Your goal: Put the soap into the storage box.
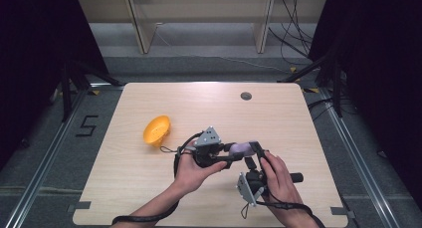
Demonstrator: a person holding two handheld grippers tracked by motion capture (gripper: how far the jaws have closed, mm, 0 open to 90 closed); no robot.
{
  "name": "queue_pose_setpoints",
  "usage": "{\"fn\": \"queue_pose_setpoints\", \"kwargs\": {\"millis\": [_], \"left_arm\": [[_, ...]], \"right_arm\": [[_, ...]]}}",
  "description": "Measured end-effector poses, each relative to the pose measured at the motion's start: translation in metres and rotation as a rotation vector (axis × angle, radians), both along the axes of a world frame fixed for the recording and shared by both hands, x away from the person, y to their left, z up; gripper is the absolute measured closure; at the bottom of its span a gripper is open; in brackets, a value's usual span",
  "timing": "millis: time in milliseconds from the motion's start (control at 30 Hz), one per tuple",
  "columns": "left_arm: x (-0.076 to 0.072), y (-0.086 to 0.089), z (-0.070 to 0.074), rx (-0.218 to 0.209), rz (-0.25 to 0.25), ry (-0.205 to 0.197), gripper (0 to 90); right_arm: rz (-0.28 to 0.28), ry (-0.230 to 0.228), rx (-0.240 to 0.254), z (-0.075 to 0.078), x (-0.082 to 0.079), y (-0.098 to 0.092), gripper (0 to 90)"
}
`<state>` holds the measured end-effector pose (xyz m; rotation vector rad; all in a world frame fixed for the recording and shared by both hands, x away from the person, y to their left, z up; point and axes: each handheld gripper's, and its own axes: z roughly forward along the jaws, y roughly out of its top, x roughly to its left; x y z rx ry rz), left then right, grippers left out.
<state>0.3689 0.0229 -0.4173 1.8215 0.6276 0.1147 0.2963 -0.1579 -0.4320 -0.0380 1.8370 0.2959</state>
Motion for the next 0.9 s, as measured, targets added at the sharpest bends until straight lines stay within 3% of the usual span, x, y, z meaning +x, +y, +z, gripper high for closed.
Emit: {"fn": "queue_pose_setpoints", "kwargs": {"millis": [67, 100, 167, 267, 367, 467, 567, 600, 900], "left_arm": [[0.000, 0.000, 0.000, 0.000, 0.010, 0.001, 58.9], [0.000, 0.001, 0.000, -0.001, 0.018, 0.004, 58.8], [0.002, 0.003, 0.000, 0.002, 0.013, -0.015, 58.8], [0.002, 0.004, 0.001, 0.003, 0.039, -0.008, 58.8], [0.002, 0.006, 0.001, 0.002, 0.059, -0.011, 58.9], [0.003, 0.007, 0.001, -0.002, 0.049, -0.023, 58.9], [0.003, 0.009, 0.001, 0.004, 0.070, -0.028, 58.8], [0.004, 0.010, 0.002, 0.012, 0.072, -0.047, 58.8], [0.005, 0.016, 0.003, 0.000, 0.112, -0.038, 58.8]], "right_arm": [[-0.012, 0.005, 0.025, -0.002, -0.001, 0.000, 36.5], [0.005, 0.004, -0.001, 0.000, 0.000, 0.000, 36.6], [0.000, 0.004, 0.005, 0.000, 0.000, 0.000, 36.6], [0.006, 0.002, -0.006, 0.000, 0.000, -0.001, 36.6], [-0.015, 0.007, 0.032, -0.002, -0.001, -0.002, 36.6], [-0.020, 0.010, 0.039, -0.002, -0.001, -0.003, 36.7], [0.003, -0.009, -0.002, 0.001, 0.001, -0.003, 36.7], [-0.009, 0.002, 0.021, 0.000, 0.000, -0.004, 36.7], [-0.008, 0.000, 0.019, 0.001, 0.001, -0.005, 36.7]]}}
